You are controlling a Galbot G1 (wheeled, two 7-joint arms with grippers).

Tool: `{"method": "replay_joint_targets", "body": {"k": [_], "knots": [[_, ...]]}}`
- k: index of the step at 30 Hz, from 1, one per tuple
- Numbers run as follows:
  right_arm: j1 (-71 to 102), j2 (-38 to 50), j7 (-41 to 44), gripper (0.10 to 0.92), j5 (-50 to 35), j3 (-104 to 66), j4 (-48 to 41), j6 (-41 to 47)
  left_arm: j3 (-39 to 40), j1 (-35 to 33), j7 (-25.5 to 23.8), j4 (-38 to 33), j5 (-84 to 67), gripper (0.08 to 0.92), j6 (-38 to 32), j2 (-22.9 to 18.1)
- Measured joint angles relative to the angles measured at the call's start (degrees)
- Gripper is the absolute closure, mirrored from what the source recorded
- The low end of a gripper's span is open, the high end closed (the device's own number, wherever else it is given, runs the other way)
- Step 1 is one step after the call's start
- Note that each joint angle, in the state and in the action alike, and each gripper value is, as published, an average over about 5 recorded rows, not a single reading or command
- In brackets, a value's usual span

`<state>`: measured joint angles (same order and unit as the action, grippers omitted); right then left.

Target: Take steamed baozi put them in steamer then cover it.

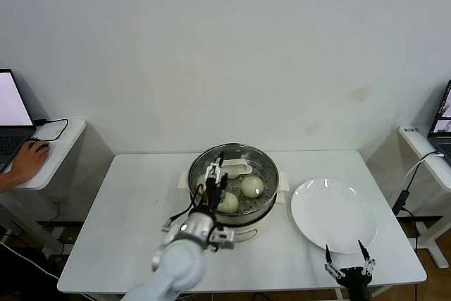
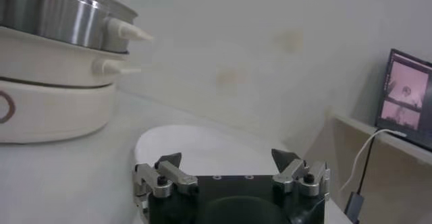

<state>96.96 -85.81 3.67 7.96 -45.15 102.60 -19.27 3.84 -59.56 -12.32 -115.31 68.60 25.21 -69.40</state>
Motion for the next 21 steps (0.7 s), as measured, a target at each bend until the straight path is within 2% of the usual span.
{"method": "replay_joint_targets", "body": {"k": [5, 9, 15, 21], "knots": [[0.33, 0.22, 0.24, 0.202, 0.03, 0.14, 0.12, -0.37, -5.79, -8.99, 5.01, -7.89, -8.15, 0.178, -2.09, 3.66], [0.69, 0.56, 0.32, 0.203, -0.11, 0.63, 0.33, -0.71, -12.92, -17.05, 11.02, -11.44, -19.96, 0.177, -7.22, 4.74], [1.80, 1.89, 0.62, 0.203, -1.13, 1.95, 1.66, -0.62, -21.38, -27.86, 18.23, -12.81, -42.29, 0.177, -16.06, 3.21], [3.59, 4.08, 1.42, 0.202, -3.02, 3.39, 3.49, 0.34, -25.87, -36.62, 22.62, -12.42, -58.86, 0.177, -22.93, 0.23]]}}
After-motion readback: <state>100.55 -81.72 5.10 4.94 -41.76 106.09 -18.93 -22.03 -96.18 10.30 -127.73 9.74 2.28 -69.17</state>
